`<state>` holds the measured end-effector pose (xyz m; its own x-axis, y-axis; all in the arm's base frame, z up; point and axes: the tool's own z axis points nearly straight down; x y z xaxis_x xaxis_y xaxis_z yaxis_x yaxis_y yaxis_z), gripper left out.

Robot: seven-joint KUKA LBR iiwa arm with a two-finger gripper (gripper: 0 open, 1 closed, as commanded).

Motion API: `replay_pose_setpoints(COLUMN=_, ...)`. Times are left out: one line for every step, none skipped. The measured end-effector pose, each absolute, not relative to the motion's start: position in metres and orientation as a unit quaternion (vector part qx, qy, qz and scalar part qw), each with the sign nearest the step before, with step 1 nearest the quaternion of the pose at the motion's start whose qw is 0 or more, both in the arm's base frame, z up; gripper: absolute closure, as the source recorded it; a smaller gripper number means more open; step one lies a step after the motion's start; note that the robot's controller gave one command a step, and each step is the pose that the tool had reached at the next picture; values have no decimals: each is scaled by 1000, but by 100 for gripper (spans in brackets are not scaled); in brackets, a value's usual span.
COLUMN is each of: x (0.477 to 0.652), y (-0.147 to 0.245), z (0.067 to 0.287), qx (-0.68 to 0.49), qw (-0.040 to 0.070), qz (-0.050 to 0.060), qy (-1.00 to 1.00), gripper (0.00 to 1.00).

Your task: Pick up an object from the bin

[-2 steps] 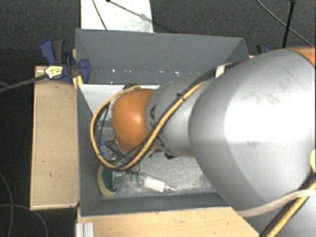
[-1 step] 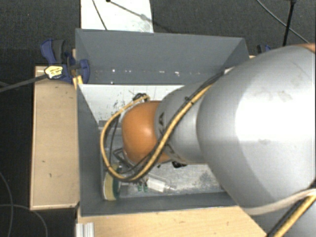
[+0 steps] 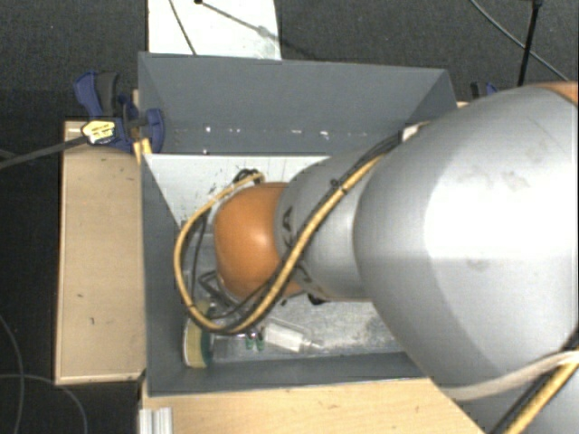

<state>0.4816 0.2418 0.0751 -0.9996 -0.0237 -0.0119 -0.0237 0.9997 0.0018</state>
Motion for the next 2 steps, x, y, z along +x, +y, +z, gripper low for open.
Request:
replay_pose_setpoints(x=501, y=241, z=80, qx=-6, qw=2, qz=0, qy=1000, gripper=100)
replay_pose_setpoints(x=496, y=250, z=78, qx=-3, qw=2, qz=-3, qy=1000, gripper=100)
